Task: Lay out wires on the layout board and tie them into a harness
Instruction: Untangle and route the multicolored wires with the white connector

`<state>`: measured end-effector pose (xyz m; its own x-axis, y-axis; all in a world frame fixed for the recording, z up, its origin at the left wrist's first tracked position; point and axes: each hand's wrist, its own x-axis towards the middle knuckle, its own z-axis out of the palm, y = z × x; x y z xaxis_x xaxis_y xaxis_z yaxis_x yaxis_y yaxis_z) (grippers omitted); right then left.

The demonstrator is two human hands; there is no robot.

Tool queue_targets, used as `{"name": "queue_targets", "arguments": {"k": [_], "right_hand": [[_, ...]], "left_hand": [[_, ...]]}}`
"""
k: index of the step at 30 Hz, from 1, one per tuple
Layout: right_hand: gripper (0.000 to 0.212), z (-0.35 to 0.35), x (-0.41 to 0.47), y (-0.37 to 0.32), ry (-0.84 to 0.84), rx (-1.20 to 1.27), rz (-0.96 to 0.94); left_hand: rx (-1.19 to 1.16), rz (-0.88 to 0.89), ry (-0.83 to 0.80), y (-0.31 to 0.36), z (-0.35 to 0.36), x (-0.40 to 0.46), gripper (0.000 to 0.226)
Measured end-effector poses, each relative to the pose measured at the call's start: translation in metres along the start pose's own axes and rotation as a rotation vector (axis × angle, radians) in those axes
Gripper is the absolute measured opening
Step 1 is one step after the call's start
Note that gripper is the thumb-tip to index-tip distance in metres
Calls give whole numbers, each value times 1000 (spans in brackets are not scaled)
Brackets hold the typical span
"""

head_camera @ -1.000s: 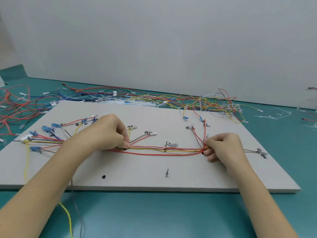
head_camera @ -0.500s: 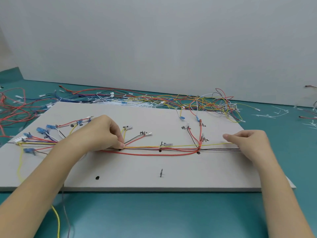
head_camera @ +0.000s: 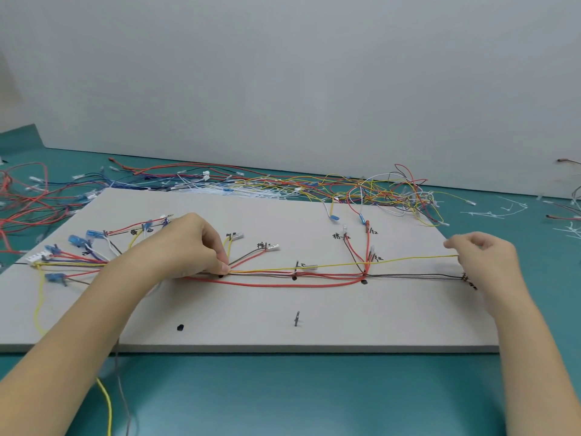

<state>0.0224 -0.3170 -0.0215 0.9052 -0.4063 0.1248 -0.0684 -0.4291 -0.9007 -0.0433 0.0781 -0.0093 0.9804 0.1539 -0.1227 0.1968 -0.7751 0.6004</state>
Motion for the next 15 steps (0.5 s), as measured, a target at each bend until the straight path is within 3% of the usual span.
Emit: {"name": "queue_targets", "arguments": {"k": [5,10,15], "right_hand": [[22,-6,2,0,-11,287,78],[14,-10,4,1,-71,488,180],[6,-10,5,1,-116,989,417]], "left_hand": [[-4,6,-4,-1,0,1,17],[1,8,-7,0,-1,2,17],[3,12,-12,0,-2,1,17]]}}
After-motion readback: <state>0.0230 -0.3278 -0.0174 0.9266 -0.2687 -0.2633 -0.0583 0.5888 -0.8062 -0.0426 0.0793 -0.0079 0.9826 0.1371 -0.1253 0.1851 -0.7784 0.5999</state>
